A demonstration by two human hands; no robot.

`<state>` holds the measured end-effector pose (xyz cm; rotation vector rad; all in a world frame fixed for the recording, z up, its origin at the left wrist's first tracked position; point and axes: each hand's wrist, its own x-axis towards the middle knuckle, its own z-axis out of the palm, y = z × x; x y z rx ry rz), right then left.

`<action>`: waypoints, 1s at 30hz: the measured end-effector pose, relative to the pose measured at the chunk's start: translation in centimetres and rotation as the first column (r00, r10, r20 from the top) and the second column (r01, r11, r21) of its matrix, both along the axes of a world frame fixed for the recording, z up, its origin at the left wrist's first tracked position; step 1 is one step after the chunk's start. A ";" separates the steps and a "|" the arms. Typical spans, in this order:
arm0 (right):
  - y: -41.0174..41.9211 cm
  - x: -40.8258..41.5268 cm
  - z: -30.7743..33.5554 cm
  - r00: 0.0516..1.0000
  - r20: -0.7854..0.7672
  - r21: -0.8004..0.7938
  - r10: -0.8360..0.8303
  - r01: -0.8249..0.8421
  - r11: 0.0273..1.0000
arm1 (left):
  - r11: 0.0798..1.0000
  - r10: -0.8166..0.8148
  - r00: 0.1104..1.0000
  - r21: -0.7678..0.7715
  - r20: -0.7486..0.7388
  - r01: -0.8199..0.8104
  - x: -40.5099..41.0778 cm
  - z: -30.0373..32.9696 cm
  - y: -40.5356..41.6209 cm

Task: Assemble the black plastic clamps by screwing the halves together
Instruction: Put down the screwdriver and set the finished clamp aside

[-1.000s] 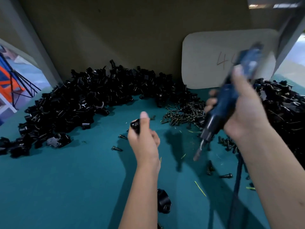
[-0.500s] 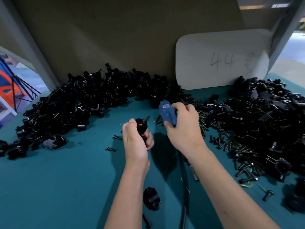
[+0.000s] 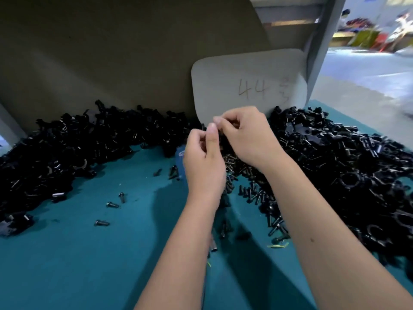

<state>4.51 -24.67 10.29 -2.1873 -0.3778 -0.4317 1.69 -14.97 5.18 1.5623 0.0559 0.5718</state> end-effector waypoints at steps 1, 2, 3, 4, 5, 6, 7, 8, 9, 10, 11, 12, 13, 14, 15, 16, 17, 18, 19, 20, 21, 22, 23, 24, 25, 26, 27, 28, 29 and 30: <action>-1.1 0.1 0.2 0.998 0.018 0.024 -0.053 0.052 0.998 | 1.000 -0.007 1.000 -0.003 -0.023 0.007 0.6 0.5 -1.1; -2.3 0.1 0.5 0.996 0.027 0.041 -0.087 0.086 0.995 | 1.000 0.000 0.998 -0.008 -0.061 0.000 1.1 1.0 -2.2; -3.6 0.0 0.7 0.995 0.024 0.040 -0.099 0.098 0.994 | 1.000 0.010 0.994 -0.017 -0.111 -0.012 1.7 1.5 -3.4; -4.8 -0.1 0.9 0.995 0.010 0.020 -0.097 0.096 0.995 | 0.999 0.021 0.986 -0.029 -0.167 -0.026 2.1 1.9 -4.5; -5.9 -0.2 1.0 0.995 -0.004 -0.005 -0.098 0.098 0.995 | 0.999 0.018 0.975 -0.043 -0.224 -0.029 2.5 2.4 -5.5; -7.1 -0.2 1.1 0.994 -0.009 -0.021 -0.111 0.111 0.994 | 0.997 -0.003 0.962 -0.070 -0.272 -0.017 2.8 2.8 -6.5; -8.1 -0.2 1.1 0.991 -0.008 -0.022 -0.137 0.137 0.990 | 0.995 -0.035 0.953 -0.101 -0.302 0.004 3.0 3.1 -7.2; -8.9 -0.1 1.2 0.984 0.000 -0.025 -0.177 0.177 0.984 | 0.993 -0.062 0.950 -0.114 -0.307 0.028 3.2 3.2 -7.8; -9.7 0.0 1.2 0.973 0.009 -0.041 -0.229 0.230 0.972 | 0.995 -0.074 0.954 -0.091 -0.289 0.049 3.3 3.2 -8.1; -10.4 0.1 1.1 0.957 0.016 -0.066 -0.291 0.292 0.954 | 0.997 -0.078 0.962 -0.021 -0.263 0.075 3.3 3.1 -8.4; -11.0 0.4 0.9 0.933 0.018 -0.088 -0.361 0.361 0.928 | 0.991 -0.090 0.966 0.074 -0.241 0.111 3.2 3.0 -8.6; -11.6 0.7 0.8 0.905 0.018 -0.111 -0.425 0.424 0.899 | 0.976 -0.113 0.967 0.159 -0.227 0.151 3.1 3.0 -8.9; -12.1 0.9 0.6 0.882 0.012 -0.143 -0.471 0.468 0.872 | 0.959 -0.143 0.967 0.210 -0.210 0.187 3.1 2.8 -9.2; -12.2 1.1 0.4 0.868 -0.004 -0.180 -0.497 0.488 0.854 | 0.949 -0.186 0.964 0.221 -0.188 0.226 3.0 2.8 -9.5; -12.2 1.1 0.3 0.860 -0.020 -0.215 -0.510 0.495 0.842 | 0.944 -0.227 0.960 0.205 -0.166 0.259 3.0 2.7 -9.7; -12.0 1.1 0.2 0.853 -0.022 -0.245 -0.521 0.501 0.830 | 0.944 -0.249 0.956 0.181 -0.152 0.275 2.9 2.6 -9.8; -11.6 1.1 0.1 0.846 0.006 -0.264 -0.533 0.515 0.815 | 0.951 -0.250 0.958 0.148 -0.143 0.271 2.8 2.4 -9.6; -11.2 1.1 0.1 0.837 0.061 -0.273 -0.543 0.537 0.798 | 0.962 -0.237 0.962 0.107 -0.137 0.252 2.9 2.2 -9.3; -10.6 1.0 0.1 0.831 0.119 -0.265 -0.543 0.554 0.789 | 0.972 -0.210 0.968 0.074 -0.138 0.222 3.0 1.9 -8.8; -9.7 1.0 0.2 0.834 0.162 -0.241 -0.527 0.551 0.799 | 0.981 -0.170 0.974 0.063 -0.150 0.181 3.2 1.7 -8.0; -8.6 1.1 0.2 0.851 0.177 -0.212 -0.494 0.523 0.825 | 0.988 -0.123 0.978 0.072 -0.169 0.137 3.4 1.4 -7.1; -7.3 1.2 0.2 0.876 0.172 -0.189 -0.451 0.479 0.857 | 0.991 -0.073 0.979 0.095 -0.189 0.093 3.6 1.2 -6.0; -5.9 1.4 0.1 0.900 0.157 -0.183 -0.406 0.430 0.884 | 0.990 -0.021 0.978 0.132 -0.206 0.049 3.7 0.9 -4.8; -4.5 1.6 -0.2 0.924 0.137 -0.202 -0.358 0.380 0.903 | 0.982 0.035 0.975 0.187 -0.218 0.006 3.9 0.7 -3.6; -3.1 2.0 -0.7 0.946 0.106 -0.258 -0.306 0.324 0.910 | 0.967 0.094 0.971 0.250 -0.220 -0.037 4.0 0.5 -2.2; -1.8 2.4 -1.3 0.964 0.049 -0.351 -0.260 0.260 0.899 | 0.948 0.146 0.966 0.308 -0.211 -0.076 4.2 0.5 -0.9; -0.6 2.7 -1.9 0.974 -0.025 -0.458 -0.224 0.188 0.869 | 0.929 0.192 0.962 0.351 -0.192 -0.115 4.4 0.4 0.4; 0.5 3.0 -2.6 0.975 -0.094 -0.543 -0.201 0.119 0.831 | 0.912 0.235 0.958 0.380 -0.167 -0.157 4.7 0.5 1.7; 1.2 3.3 -3.1 0.973 -0.137 -0.586 -0.187 0.073 0.807 | 0.897 0.275 0.951 0.394 -0.142 -0.201 4.9 0.5 3.0; 2.0 3.6 -3.6 0.973 -0.149 -0.592 -0.177 0.056 0.804 | 0.882 0.318 0.940 0.402 -0.124 -0.245 5.2 0.3 4.4</action>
